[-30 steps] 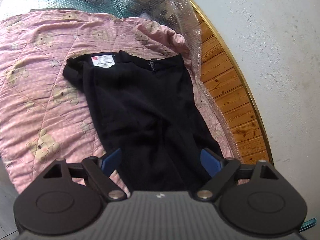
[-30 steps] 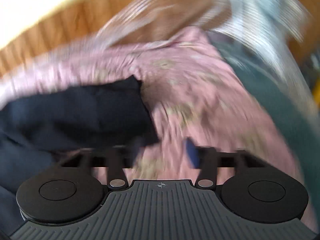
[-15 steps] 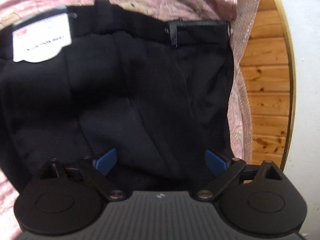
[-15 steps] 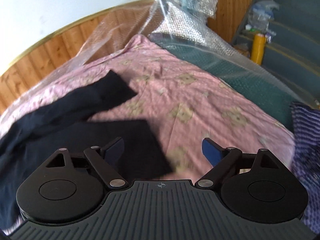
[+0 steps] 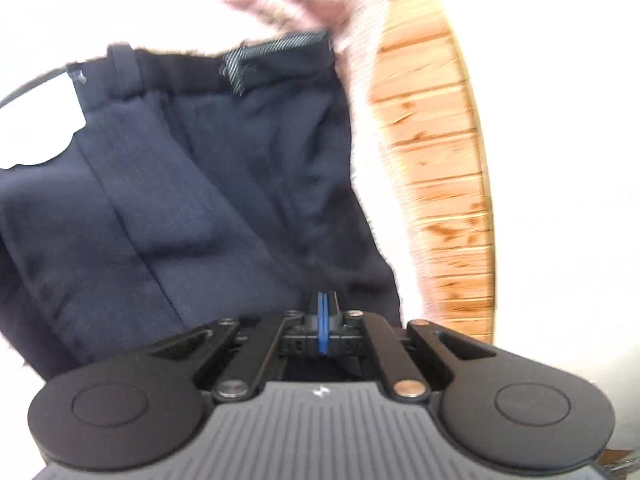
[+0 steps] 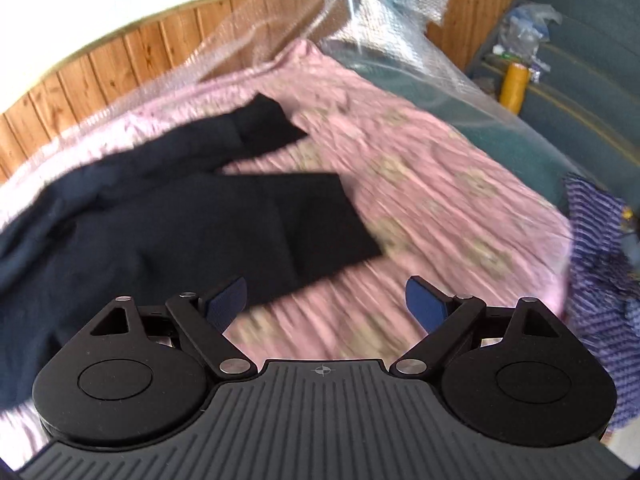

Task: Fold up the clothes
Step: 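Grasp the trouser waistband with the left gripper while the right gripper grasps the leg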

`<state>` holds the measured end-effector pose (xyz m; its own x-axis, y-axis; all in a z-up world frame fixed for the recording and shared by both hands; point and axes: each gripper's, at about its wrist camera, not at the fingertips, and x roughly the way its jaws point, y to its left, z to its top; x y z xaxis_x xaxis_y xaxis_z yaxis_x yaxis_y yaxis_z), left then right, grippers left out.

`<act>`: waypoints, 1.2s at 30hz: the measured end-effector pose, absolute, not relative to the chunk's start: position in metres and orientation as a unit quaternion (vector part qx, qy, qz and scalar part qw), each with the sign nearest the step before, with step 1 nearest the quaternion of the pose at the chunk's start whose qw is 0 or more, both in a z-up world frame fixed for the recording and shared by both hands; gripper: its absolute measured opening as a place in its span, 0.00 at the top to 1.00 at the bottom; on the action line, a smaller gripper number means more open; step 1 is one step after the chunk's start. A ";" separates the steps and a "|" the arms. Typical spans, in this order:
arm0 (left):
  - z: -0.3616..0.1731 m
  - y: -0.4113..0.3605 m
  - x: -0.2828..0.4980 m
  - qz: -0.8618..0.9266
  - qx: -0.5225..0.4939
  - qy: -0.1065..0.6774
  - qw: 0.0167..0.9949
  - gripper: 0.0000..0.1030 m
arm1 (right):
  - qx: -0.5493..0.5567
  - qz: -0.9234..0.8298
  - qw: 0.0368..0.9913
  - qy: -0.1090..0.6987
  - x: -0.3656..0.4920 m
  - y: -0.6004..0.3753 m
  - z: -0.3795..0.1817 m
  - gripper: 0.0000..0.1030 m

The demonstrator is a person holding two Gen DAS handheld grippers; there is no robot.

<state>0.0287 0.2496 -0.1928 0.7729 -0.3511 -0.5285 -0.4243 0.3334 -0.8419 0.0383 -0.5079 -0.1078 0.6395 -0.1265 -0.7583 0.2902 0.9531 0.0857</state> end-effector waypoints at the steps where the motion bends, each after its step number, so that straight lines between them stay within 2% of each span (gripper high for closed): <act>1: -0.194 0.251 0.021 0.032 -0.580 0.337 0.741 1.00 | 0.104 -0.100 0.899 0.414 0.052 -0.507 -0.110 0.13; 4: -0.201 0.254 0.006 0.056 -0.589 0.335 0.733 1.00 | 0.096 -0.048 0.897 0.429 0.093 -0.503 -0.118 0.12; 6: -0.205 0.257 -0.002 0.075 -0.600 0.329 0.725 1.00 | 0.016 0.011 0.900 0.436 0.125 -0.491 -0.122 0.11; 7: -0.205 0.259 -0.003 0.085 -0.603 0.330 0.722 0.96 | -0.035 0.040 0.899 0.435 0.140 -0.484 -0.125 0.10; 9: -0.206 0.262 -0.004 0.105 -0.607 0.334 0.714 0.74 | -0.167 0.095 0.887 0.419 0.166 -0.468 -0.135 0.10; 10: -0.207 0.263 -0.004 0.118 -0.611 0.337 0.707 0.53 | -0.222 0.127 0.873 0.415 0.177 -0.463 -0.141 0.10; 11: -0.208 0.264 -0.003 0.131 -0.614 0.341 0.700 0.38 | -0.262 0.163 0.855 0.417 0.189 -0.461 -0.148 0.10; 13: -0.206 0.265 0.016 0.143 -0.611 0.358 0.692 0.30 | -0.334 0.236 0.810 0.421 0.211 -0.459 -0.162 0.12; 17: -0.216 0.238 0.055 0.141 -0.589 0.416 0.678 0.15 | -0.404 0.355 0.702 0.467 0.239 -0.460 -0.193 0.29; 19: -0.224 0.225 0.072 0.147 -0.574 0.433 0.679 0.15 | -0.419 0.384 0.665 0.484 0.251 -0.463 -0.208 0.33; 21: -0.232 0.215 0.087 0.140 -0.565 0.440 0.684 0.26 | -0.415 0.403 0.646 0.497 0.261 -0.465 -0.220 0.35; 22: -0.234 0.212 0.093 0.136 -0.558 0.450 0.683 0.65 | -0.394 0.410 0.645 0.510 0.269 -0.468 -0.219 0.44; 23: -0.236 0.209 0.098 0.133 -0.550 0.462 0.683 0.97 | -0.378 0.413 0.641 0.525 0.276 -0.471 -0.218 0.53; 24: -0.238 0.207 0.104 0.130 -0.542 0.473 0.682 0.97 | -0.372 0.418 0.638 0.530 0.279 -0.473 -0.215 0.67; 25: -0.234 0.206 0.107 0.128 -0.534 0.473 0.689 0.97 | -0.374 0.423 0.631 0.532 0.279 -0.475 -0.212 1.00; 28: -0.199 0.215 0.110 0.114 -0.537 0.430 0.717 1.00 | -0.411 0.436 0.635 0.488 0.270 -0.481 -0.189 1.00; 32: -0.124 0.224 0.091 0.068 -0.540 0.338 0.768 1.00 | -0.402 0.403 0.699 0.433 0.262 -0.493 -0.145 1.00; 35: -0.093 0.218 0.042 0.043 -0.524 0.305 0.794 0.99 | -0.384 0.377 0.724 0.431 0.245 -0.497 -0.138 1.00; 36: -0.107 0.218 0.028 0.058 -0.529 0.319 0.784 0.99 | -0.378 0.369 0.733 0.430 0.239 -0.499 -0.136 1.00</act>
